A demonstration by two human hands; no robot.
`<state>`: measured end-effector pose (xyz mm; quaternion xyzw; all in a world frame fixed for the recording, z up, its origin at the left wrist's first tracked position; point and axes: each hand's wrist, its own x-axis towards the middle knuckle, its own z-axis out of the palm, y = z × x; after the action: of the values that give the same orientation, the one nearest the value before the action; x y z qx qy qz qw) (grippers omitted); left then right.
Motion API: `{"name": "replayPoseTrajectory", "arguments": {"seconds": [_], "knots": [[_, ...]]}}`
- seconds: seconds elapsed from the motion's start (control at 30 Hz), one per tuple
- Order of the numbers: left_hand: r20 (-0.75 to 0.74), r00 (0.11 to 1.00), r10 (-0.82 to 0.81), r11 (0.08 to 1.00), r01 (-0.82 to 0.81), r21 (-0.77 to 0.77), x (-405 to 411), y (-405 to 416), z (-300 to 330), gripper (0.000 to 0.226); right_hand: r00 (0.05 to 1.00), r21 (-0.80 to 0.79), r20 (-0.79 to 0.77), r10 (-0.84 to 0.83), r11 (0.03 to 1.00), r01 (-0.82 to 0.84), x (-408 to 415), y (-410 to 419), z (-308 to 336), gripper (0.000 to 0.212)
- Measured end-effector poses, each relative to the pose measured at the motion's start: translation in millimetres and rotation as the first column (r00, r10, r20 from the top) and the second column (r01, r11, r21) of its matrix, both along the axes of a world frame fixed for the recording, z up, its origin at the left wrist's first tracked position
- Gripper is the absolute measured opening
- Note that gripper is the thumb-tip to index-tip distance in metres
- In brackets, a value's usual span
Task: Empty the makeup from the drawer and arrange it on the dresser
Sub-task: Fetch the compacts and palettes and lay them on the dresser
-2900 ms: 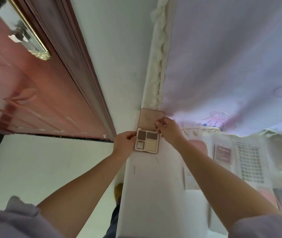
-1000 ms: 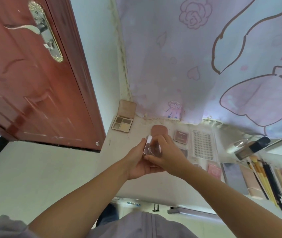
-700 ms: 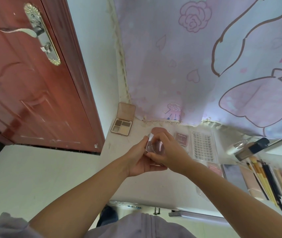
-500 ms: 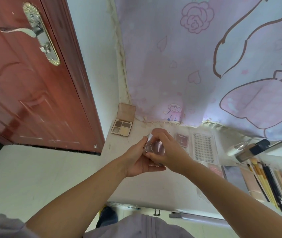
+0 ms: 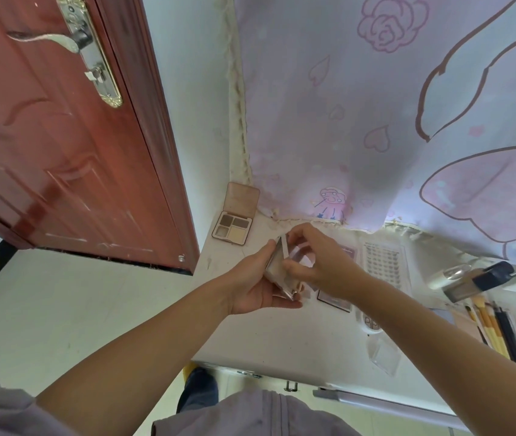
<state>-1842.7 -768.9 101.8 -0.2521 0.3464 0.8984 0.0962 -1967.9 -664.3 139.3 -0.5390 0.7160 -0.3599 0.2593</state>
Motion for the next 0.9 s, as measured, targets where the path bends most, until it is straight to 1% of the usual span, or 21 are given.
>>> {"name": "replayPoseTrajectory", "arguments": {"seconds": [0.07, 0.1, 0.13, 0.2, 0.23, 0.3, 0.33, 0.37, 0.43, 0.47, 0.5, 0.53, 0.6, 0.63, 0.7, 0.77, 0.8, 0.83, 0.9], "knots": [[-0.019, 1.0, -0.008, 0.997, 0.01, 0.078, 8, -2, -3, 0.067, 0.998, 0.066, 0.012, 0.066, 0.996, -0.067, -5, -6, 3, 0.02], [-0.032, 0.999, -0.009, 0.993, 0.013, 0.115, 11, -4, -5, 0.067, 0.996, 0.102, 0.045, 0.072, 0.992, -0.076, -8, -10, 6, 0.013], [-0.041, 0.999, -0.013, 0.99, 0.019, 0.143, 14, -6, -7, 0.067, 0.992, 0.14, 0.115, 0.046, 0.988, -0.062, -11, -14, 9, 0.008], [-0.051, 0.998, -0.031, 0.983, 0.039, 0.182, 20, -12, -11, 0.066, 0.972, 0.197, 0.232, -0.046, 0.98, -0.001, -21, -20, 14, 0.02], [-0.052, 0.998, -0.033, 0.98, 0.043, 0.195, 23, -15, -12, 0.065, 0.951, 0.206, 0.294, -0.091, 0.978, 0.03, -26, -22, 14, 0.022], [-0.061, 0.998, -0.012, 0.975, 0.025, 0.219, 29, -20, -17, 0.066, 0.868, 0.208, 0.478, -0.136, 0.977, 0.039, -30, -22, 11, 0.026], [-0.066, 0.998, 0.006, 0.973, 0.009, 0.231, 32, -23, -19, 0.066, 0.836, 0.217, 0.529, -0.145, 0.976, 0.032, -29, -21, 6, 0.032], [-0.068, 0.997, 0.029, 0.968, -0.011, 0.25, 36, -26, -23, 0.065, 0.837, 0.227, 0.528, -0.145, 0.974, 0.025, -26, -20, -1, 0.031], [-0.041, 0.994, 0.102, 0.946, -0.084, 0.312, 45, -29, -33, 0.064, 0.866, 0.243, 0.477, -0.149, 0.969, 0.033, -17, -20, -19, 0.01], [-0.02, 0.99, 0.14, 0.936, -0.126, 0.328, 48, -31, -37, 0.063, 0.877, 0.249, 0.456, -0.151, 0.968, 0.037, -11, -21, -27, 0.008], [0.004, 0.985, 0.171, 0.934, -0.163, 0.319, 51, -32, -41, 0.062, 0.89, 0.258, 0.428, -0.157, 0.965, 0.047, -6, -23, -34, 0.013], [0.035, 0.98, 0.198, 0.938, -0.199, 0.285, 52, -33, -43, 0.06, 0.902, 0.266, 0.392, -0.181, 0.961, 0.077, 0, -26, -40, 0.016], [0.118, 0.956, 0.269, 0.946, -0.285, 0.153, 52, -36, -45, 0.051, 0.918, 0.256, 0.305, -0.252, 0.951, 0.176, 9, -36, -51, 0.019], [0.155, 0.942, 0.296, 0.949, -0.309, 0.062, 50, -38, -44, 0.047, 0.929, 0.239, 0.244, -0.277, 0.946, 0.219, 12, -42, -55, 0.019], [0.185, 0.934, 0.306, 0.945, -0.275, -0.178, 46, -42, -41, 0.041, 0.943, 0.216, 0.149, -0.299, 0.94, 0.264, 20, -52, -61, 0.018], [0.189, 0.924, 0.333, 0.885, -0.238, -0.4, 43, -45, -40, 0.04, 0.944, 0.199, 0.131, -0.303, 0.941, 0.274, 25, -61, -64, 0.016], [0.182, 0.917, 0.354, 0.853, -0.236, -0.465, 42, -47, -41, 0.039, 0.943, 0.189, 0.14, -0.301, 0.943, 0.273, 26, -64, -65, 0.015], [0.175, 0.915, 0.363, 0.835, -0.237, -0.497, 41, -50, -42, 0.037, 0.942, 0.183, 0.15, -0.301, 0.944, 0.273, 26, -67, -66, 0.015], [0.169, 0.921, 0.35, 0.832, -0.224, -0.507, 41, -56, -45, 0.036, 0.935, 0.19, 0.172, -0.311, 0.942, 0.278, 25, -73, -68, 0.014]]}}
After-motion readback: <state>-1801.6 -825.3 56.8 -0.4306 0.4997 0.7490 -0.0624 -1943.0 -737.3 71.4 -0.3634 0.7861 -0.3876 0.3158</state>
